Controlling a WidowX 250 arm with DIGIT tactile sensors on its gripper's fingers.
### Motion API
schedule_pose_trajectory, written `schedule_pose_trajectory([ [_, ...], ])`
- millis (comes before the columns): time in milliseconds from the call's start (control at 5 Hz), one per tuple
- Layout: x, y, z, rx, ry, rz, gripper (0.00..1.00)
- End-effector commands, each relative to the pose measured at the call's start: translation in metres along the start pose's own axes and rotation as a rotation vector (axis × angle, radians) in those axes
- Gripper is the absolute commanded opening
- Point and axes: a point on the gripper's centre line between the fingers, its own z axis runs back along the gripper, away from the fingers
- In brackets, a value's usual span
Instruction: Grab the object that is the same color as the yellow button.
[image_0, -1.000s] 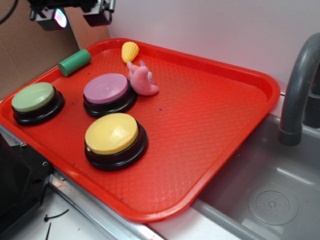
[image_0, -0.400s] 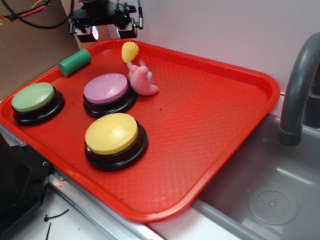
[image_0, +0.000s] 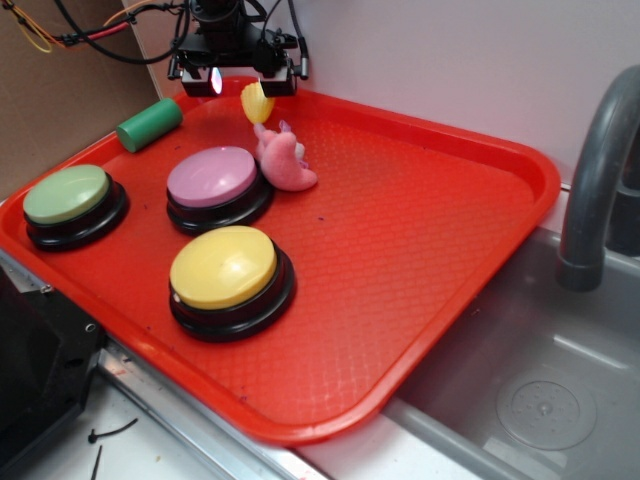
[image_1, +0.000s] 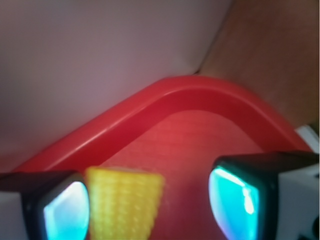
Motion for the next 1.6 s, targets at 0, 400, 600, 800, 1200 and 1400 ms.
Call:
schedule_pose_trajectory([
  [0, 0.02, 0.004, -0.003, -0.092, -0.04, -0.059, 0.89],
  [400, 0.016, 0.005, 0.011, -0.087, -0.06, -0.025, 0.0],
  [600, 0.015, 0.0, 0.036, -0.127, -0.025, -0.101, 0.0],
  [800, 0.0, -0.011, 0.073, -0.15, 0.011, -0.151, 0.0],
  [1200, -0.037, -0.041, 0.154, -0.235, 0.159, -0.248, 0.0],
  [1400, -0.05, -0.047, 0.183, -0.271, 0.212, -0.288, 0.0],
])
